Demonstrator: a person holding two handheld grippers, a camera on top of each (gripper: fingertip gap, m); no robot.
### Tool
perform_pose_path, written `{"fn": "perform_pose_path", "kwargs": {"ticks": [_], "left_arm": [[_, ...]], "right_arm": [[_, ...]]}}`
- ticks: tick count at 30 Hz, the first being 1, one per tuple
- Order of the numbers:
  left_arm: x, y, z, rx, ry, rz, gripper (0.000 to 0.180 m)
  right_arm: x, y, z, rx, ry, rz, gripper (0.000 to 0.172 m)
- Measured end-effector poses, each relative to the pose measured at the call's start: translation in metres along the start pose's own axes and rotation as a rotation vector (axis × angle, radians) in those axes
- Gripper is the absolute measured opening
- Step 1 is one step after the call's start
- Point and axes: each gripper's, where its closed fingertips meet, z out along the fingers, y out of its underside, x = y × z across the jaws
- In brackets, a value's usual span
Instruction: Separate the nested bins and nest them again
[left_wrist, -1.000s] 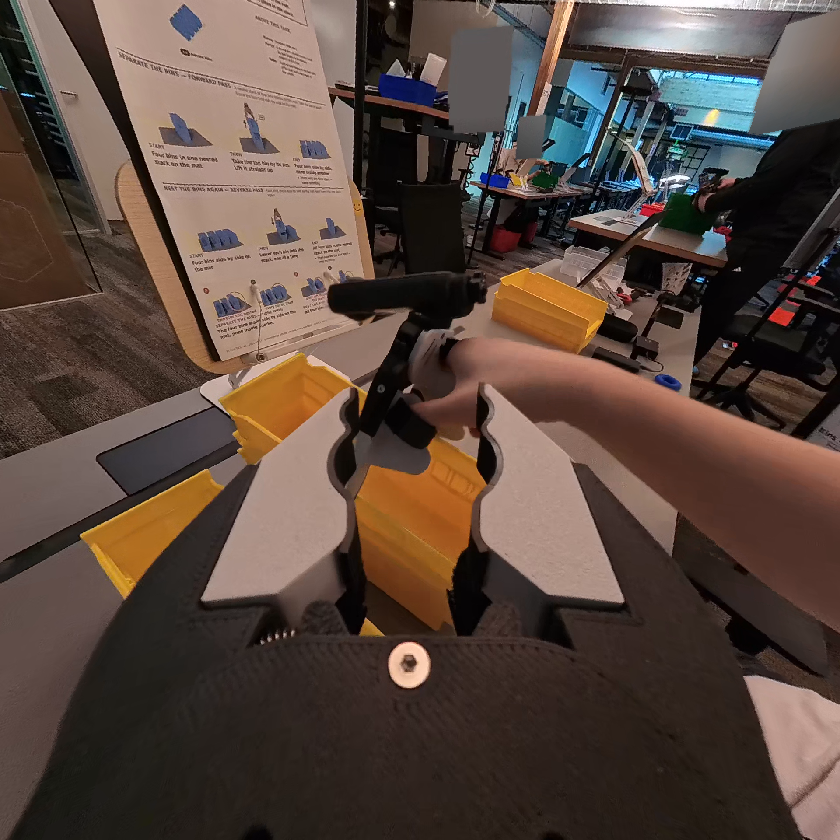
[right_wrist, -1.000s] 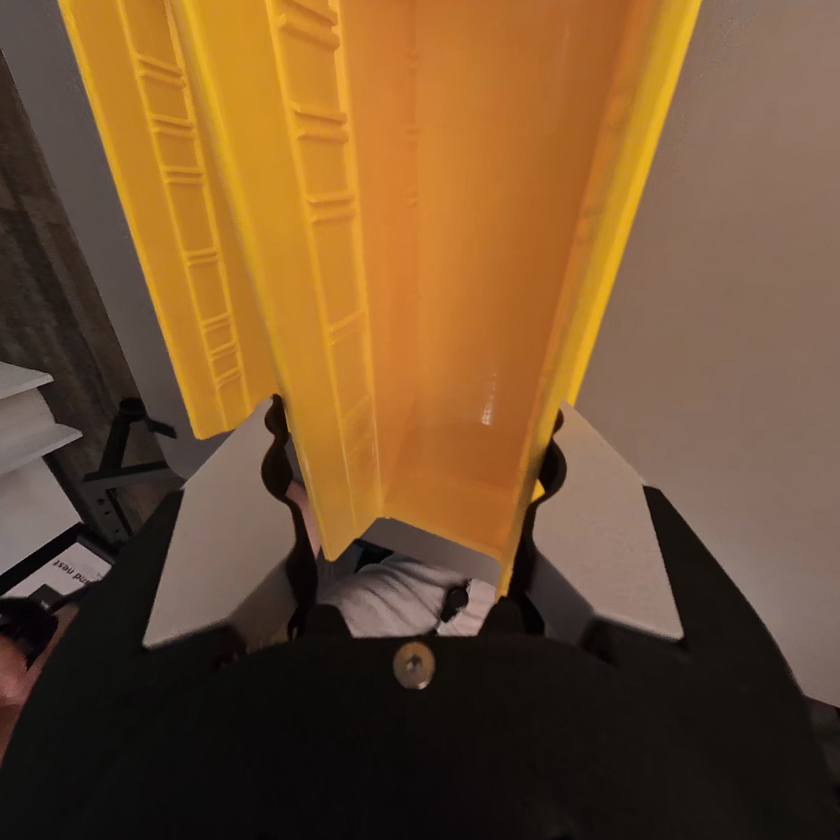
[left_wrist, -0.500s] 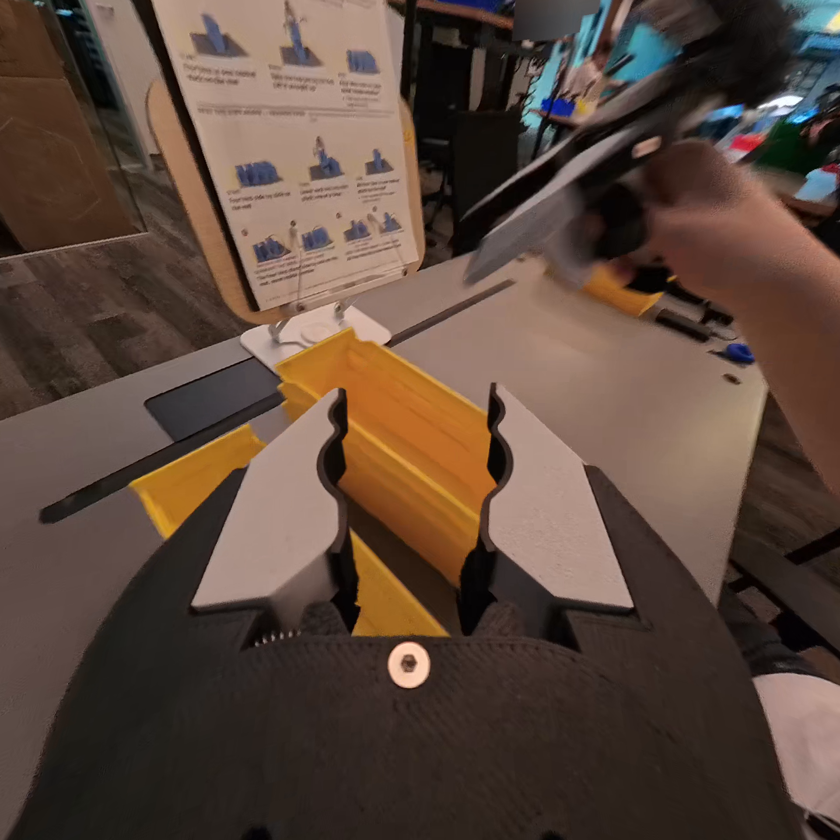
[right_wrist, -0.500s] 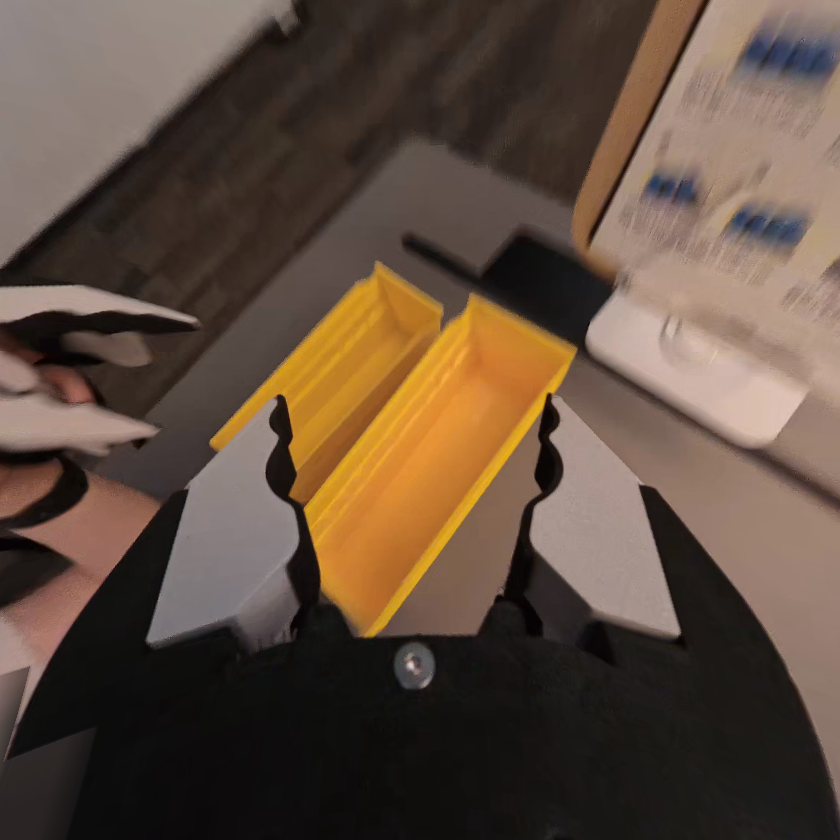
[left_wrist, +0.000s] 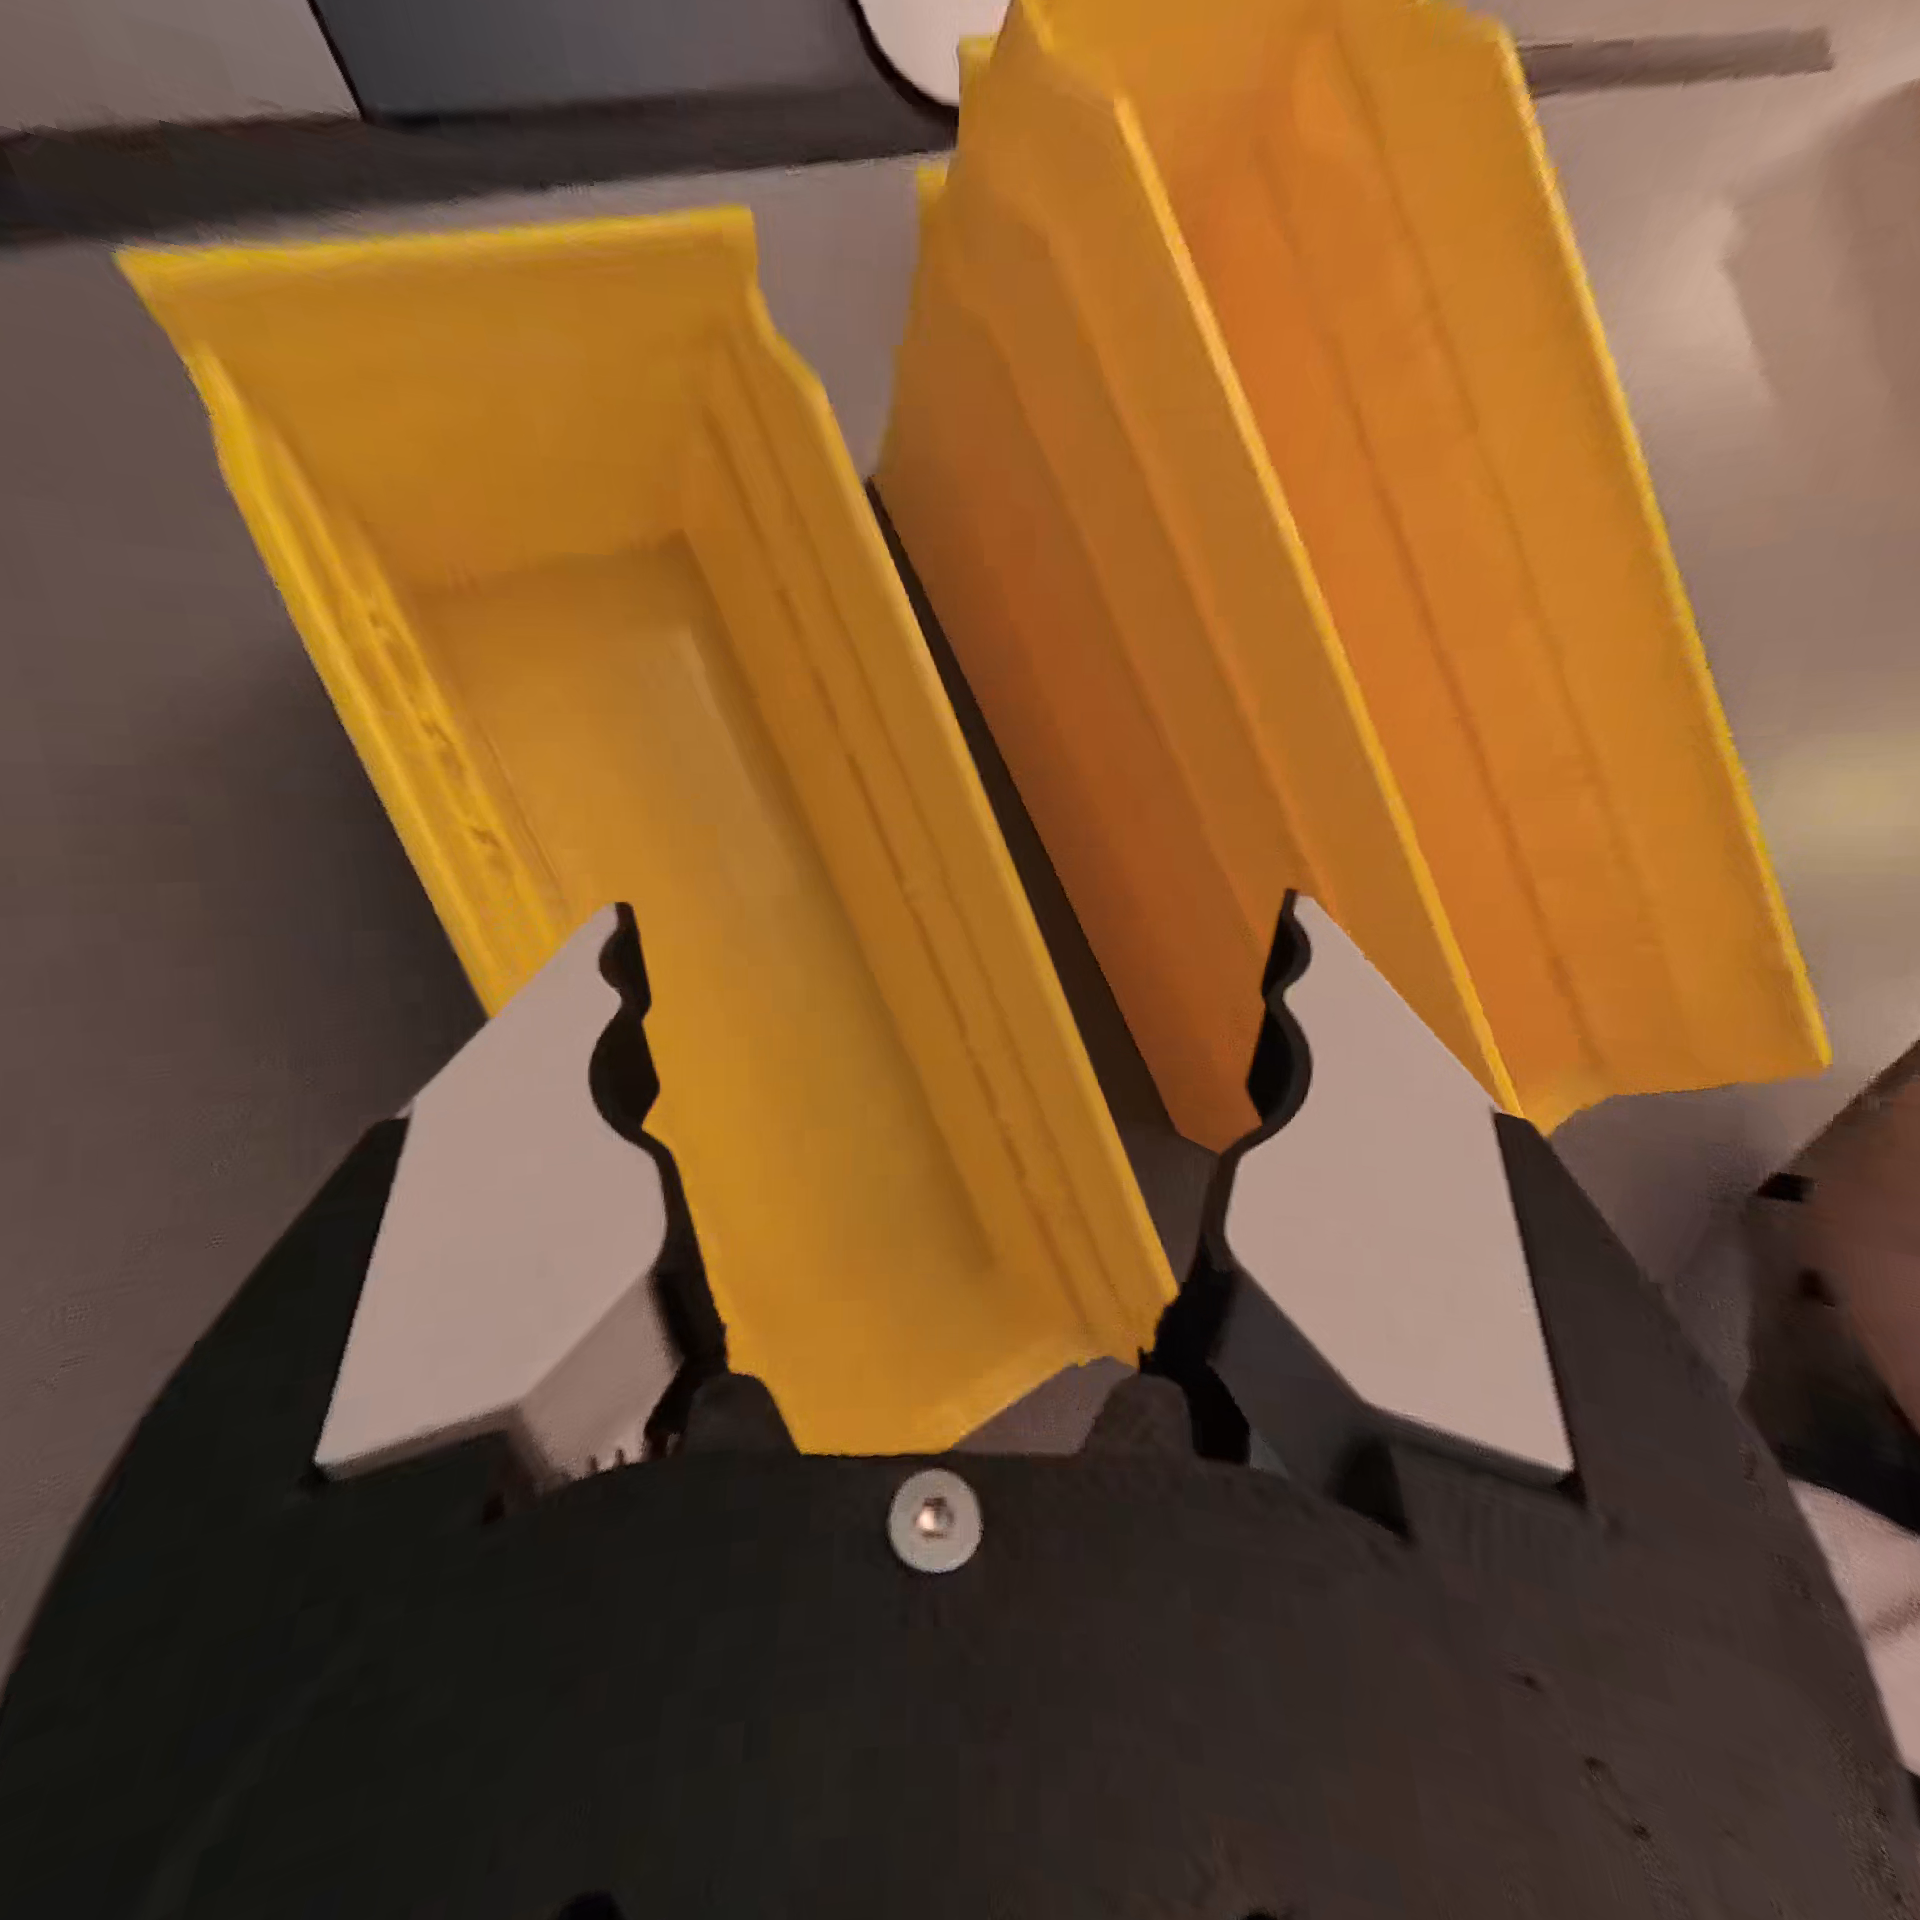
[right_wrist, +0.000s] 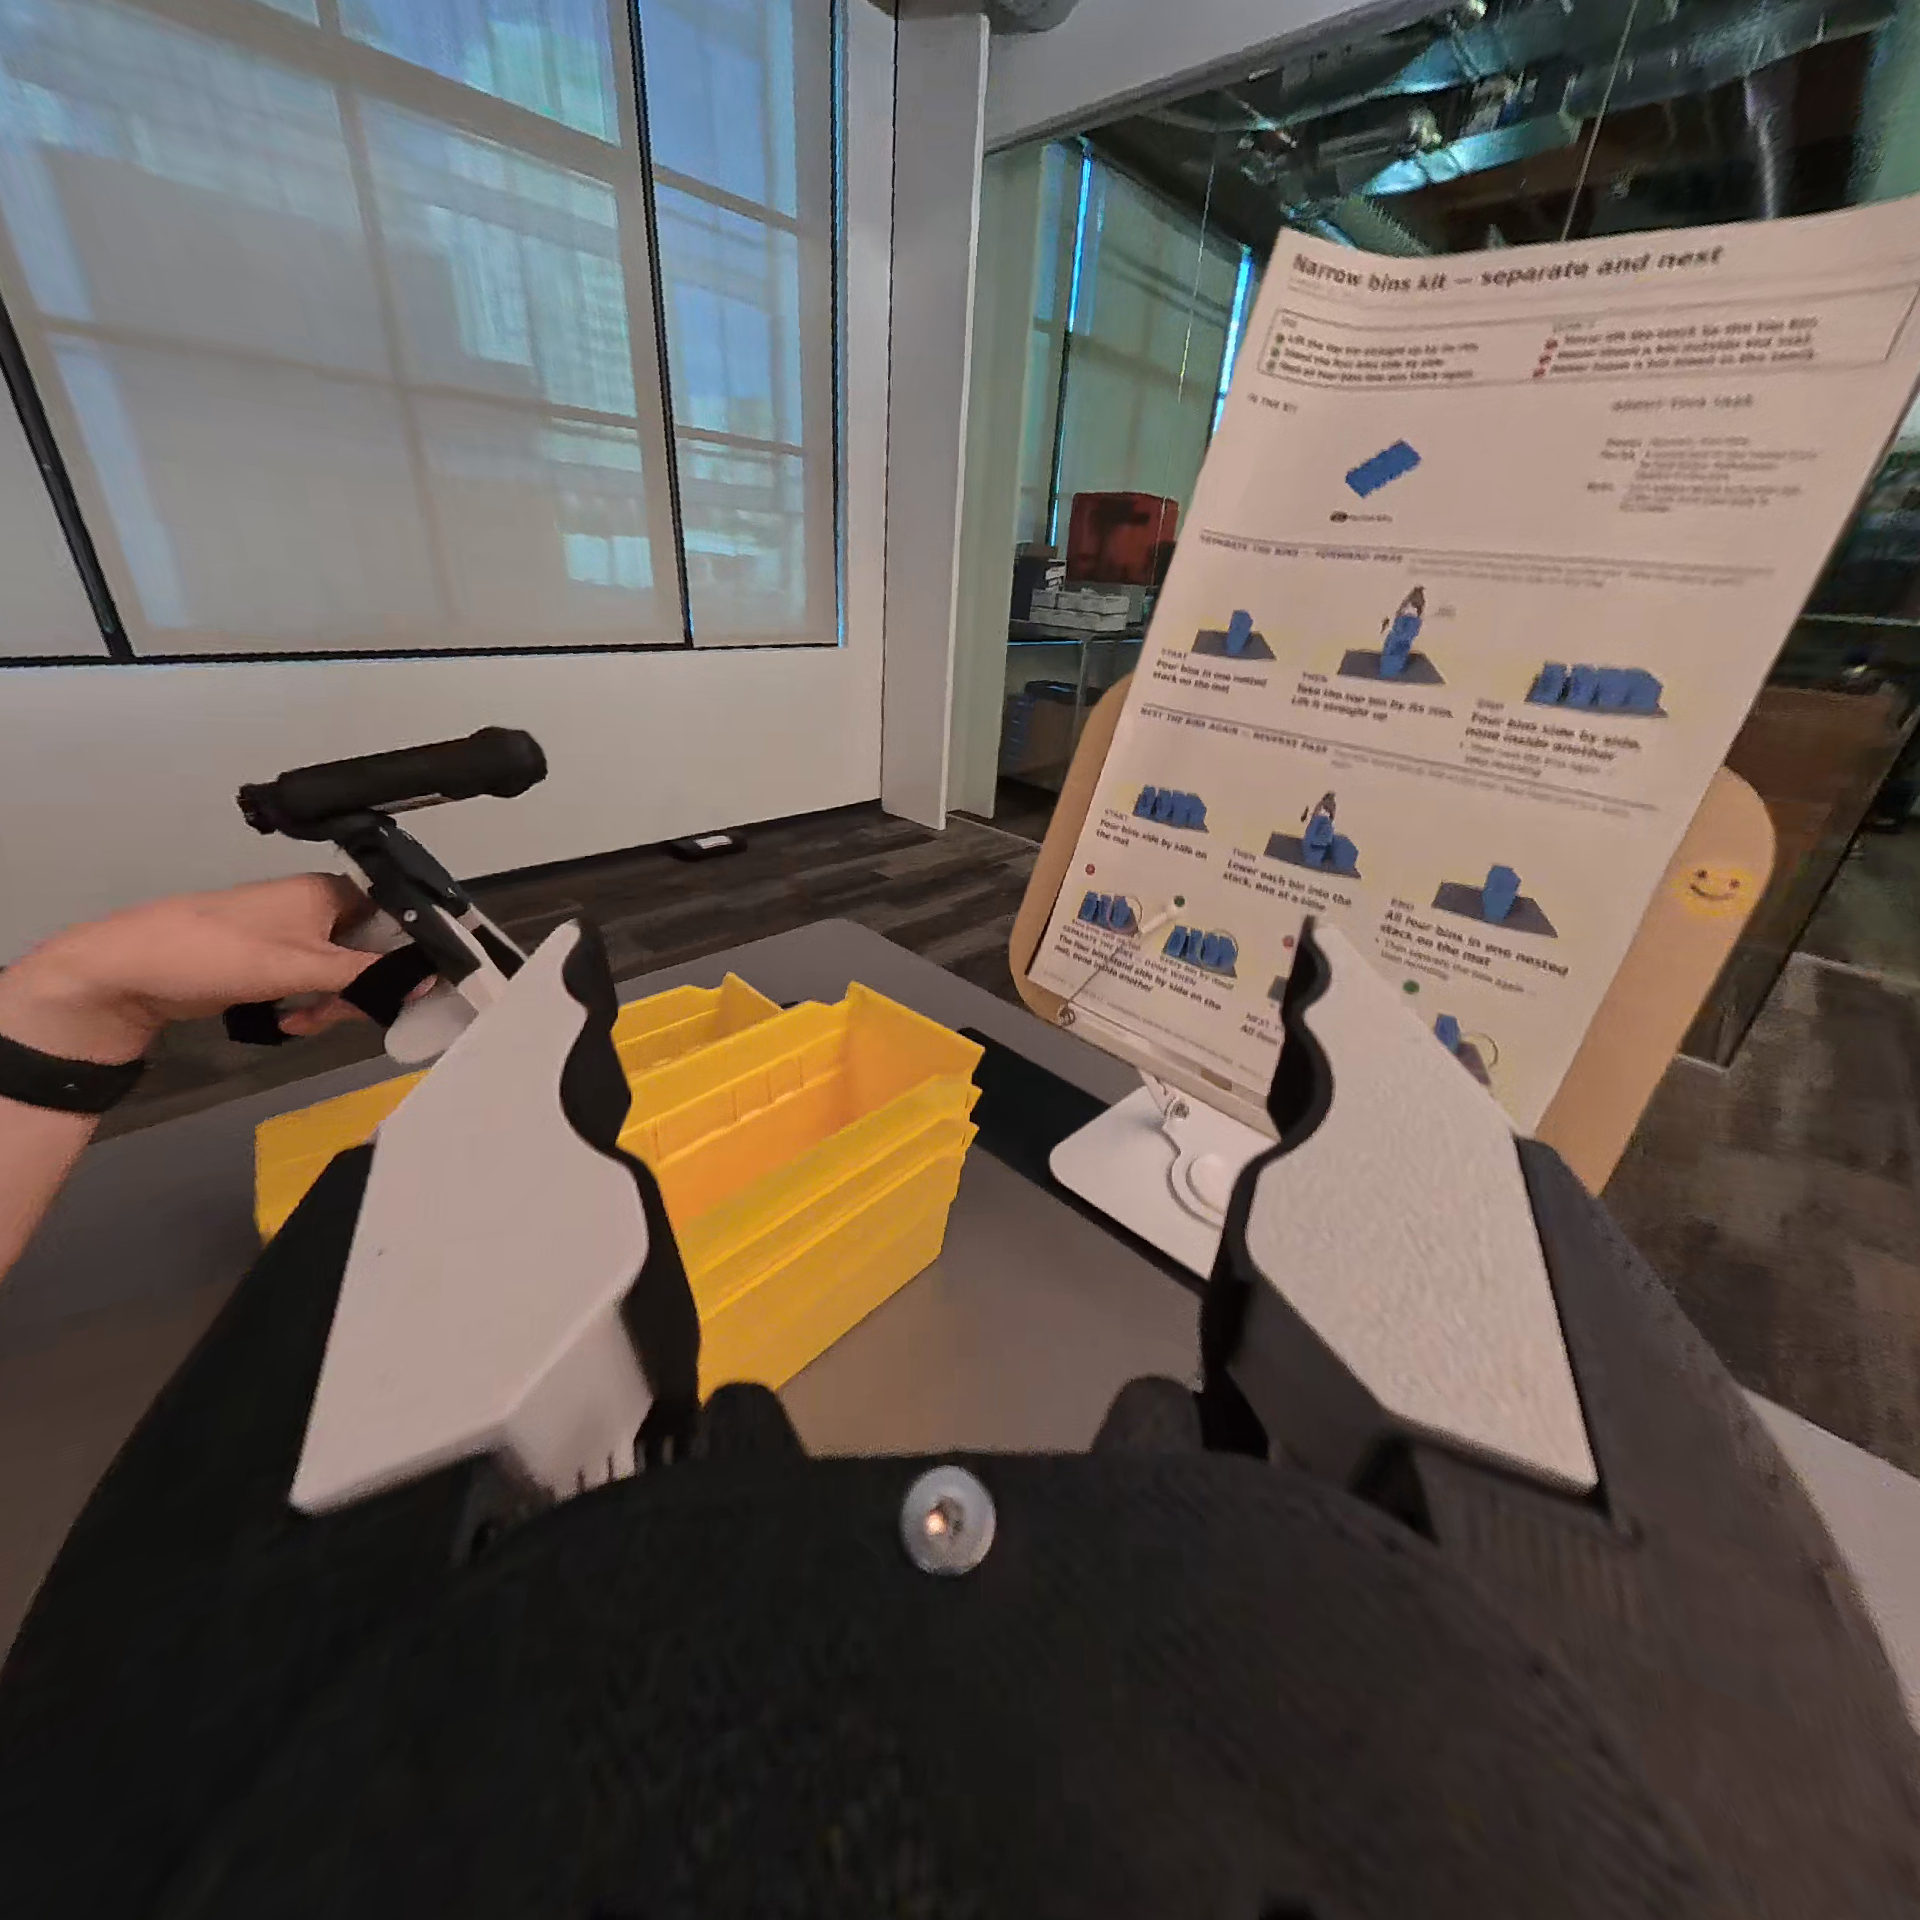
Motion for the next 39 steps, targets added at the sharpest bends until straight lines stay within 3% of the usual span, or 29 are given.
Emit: {"fn": "perform_pose_path", "kwargs": {"ticks": [4,6,10,13,17,23,34,39], "left_arm": [[-0.009,-0.003,-0.002,-0.020,-0.097,-0.001,0.117],[-0.015,-0.001,-0.005,-0.048,-0.172,0.021,0.126],[-0.009,0.019,0.002,-0.182,-0.173,-0.041,0.146],[-0.008,0.017,0.003,-0.200,-0.208,-0.095,0.143],[-0.035,0.019,-0.011,-0.290,-0.426,-0.082,0.148],[-0.036,0.015,-0.002,-0.298,-0.492,-0.113,0.150],[-0.043,0.043,0.026,-0.389,-0.450,-0.240,0.141],[-0.048,0.051,0.031,-0.444,-0.493,-0.213,0.136]], "right_arm": [[0.021,0.007,-0.015,-0.003,-0.034,0.044,0.127],[0.030,0.007,-0.021,0.014,-0.061,0.066,0.127],[0.042,0.009,-0.021,-0.019,-0.111,0.104,0.126],[0.050,0.025,-0.025,-0.109,-0.106,0.082,0.126],[0.066,0.022,-0.038,-0.100,-0.076,0.126,0.126],[0.092,0.019,-0.057,-0.076,-0.060,0.202,0.124],[0.116,0.016,-0.078,-0.048,-0.022,0.296,0.120],[0.117,0.017,-0.081,-0.058,-0.017,0.295,0.119]]}}
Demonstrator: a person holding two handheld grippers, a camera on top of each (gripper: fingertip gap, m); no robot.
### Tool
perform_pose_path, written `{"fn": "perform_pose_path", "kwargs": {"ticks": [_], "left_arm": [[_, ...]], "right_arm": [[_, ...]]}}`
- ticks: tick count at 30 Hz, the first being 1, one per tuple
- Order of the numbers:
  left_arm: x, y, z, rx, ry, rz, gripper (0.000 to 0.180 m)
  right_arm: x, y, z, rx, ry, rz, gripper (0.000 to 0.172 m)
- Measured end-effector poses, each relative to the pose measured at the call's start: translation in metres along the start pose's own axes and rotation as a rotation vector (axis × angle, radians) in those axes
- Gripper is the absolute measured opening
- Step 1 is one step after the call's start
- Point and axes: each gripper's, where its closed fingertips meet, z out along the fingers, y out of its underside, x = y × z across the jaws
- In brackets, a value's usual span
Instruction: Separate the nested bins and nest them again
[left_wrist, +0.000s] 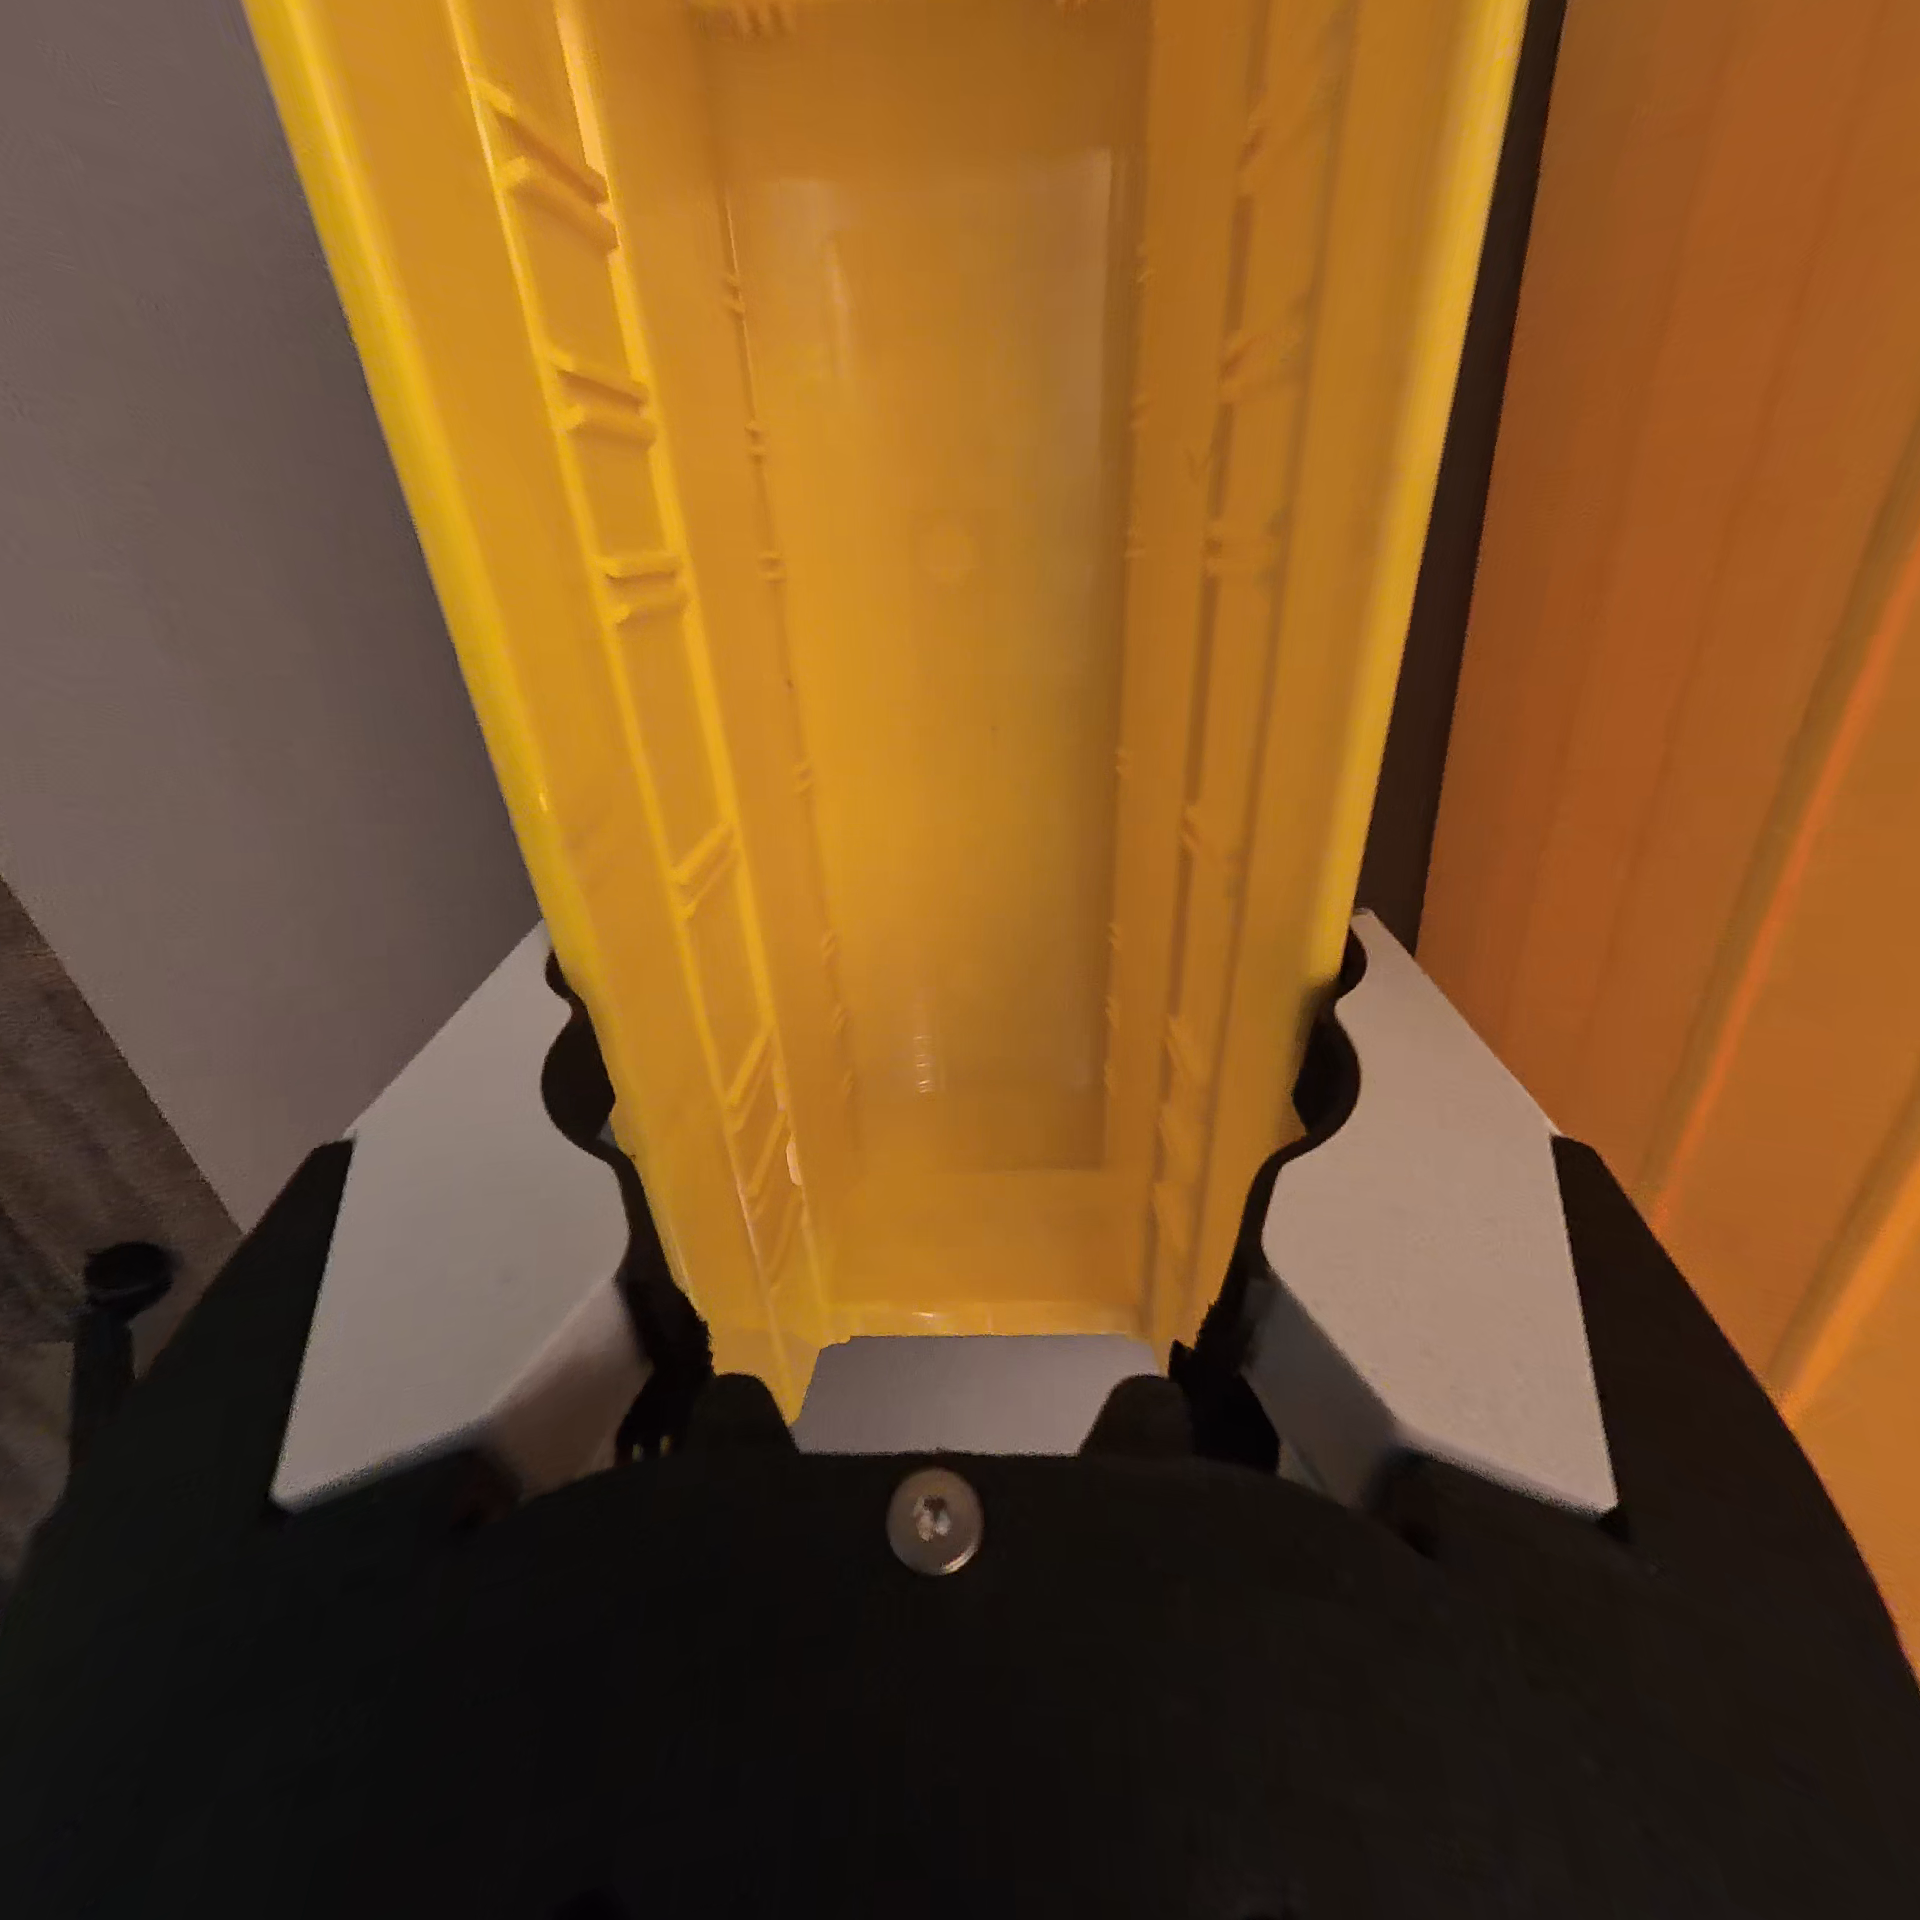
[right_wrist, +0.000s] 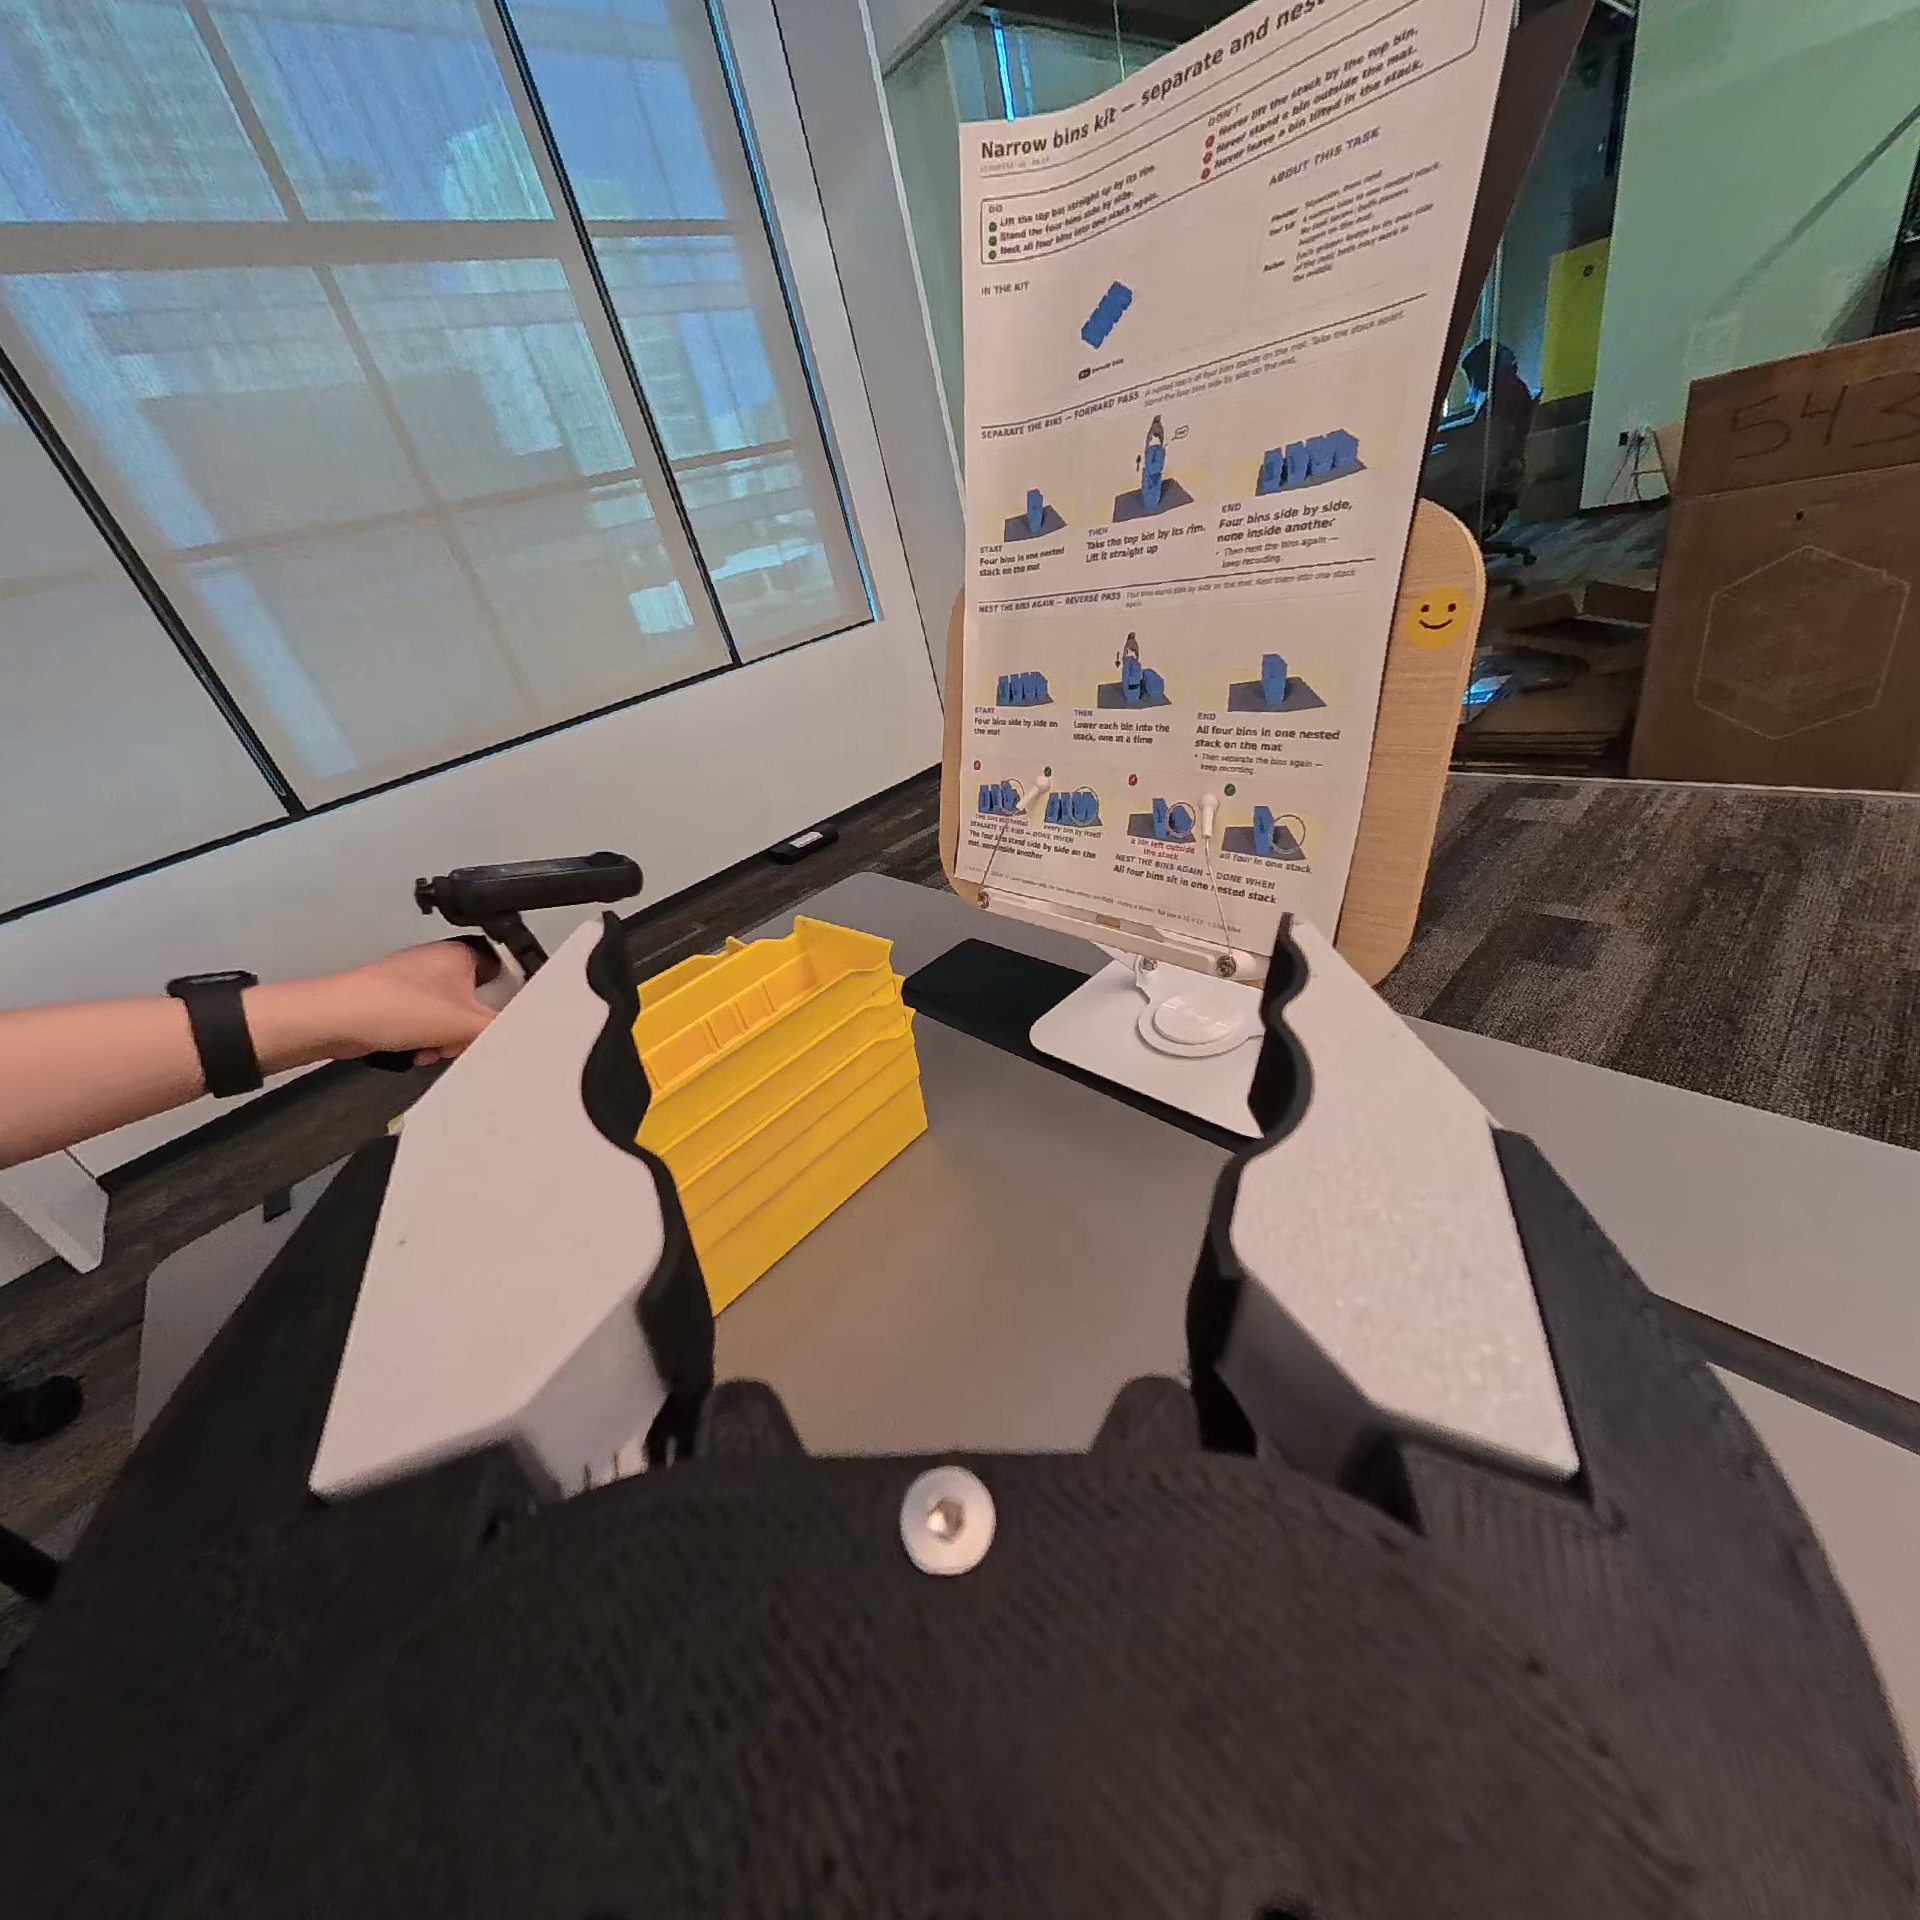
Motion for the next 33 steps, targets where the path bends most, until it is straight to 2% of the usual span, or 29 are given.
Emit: {"fn": "perform_pose_path", "kwargs": {"ticks": [8,14,21,28,33], "left_arm": [[0.000,-0.002,0.002,0.015,0.023,0.001,0.137],[-0.003,-0.002,-0.002,0.043,0.024,-0.001,0.116],[-0.016,0.001,-0.010,0.026,-0.023,0.018,0.111],[-0.025,0.003,-0.043,0.023,-0.050,0.022,0.109],[-0.026,0.006,-0.085,0.023,-0.095,0.034,0.109]], "right_arm": [[0.002,0.003,0.000,-0.016,-0.004,0.015,0.116],[0.001,0.003,0.001,-0.014,-0.014,0.026,0.113],[0.001,0.006,0.004,-0.026,-0.014,0.025,0.112],[0.002,0.007,0.005,-0.030,-0.013,0.028,0.112],[0.006,0.007,0.005,-0.026,-0.011,0.042,0.112]]}}
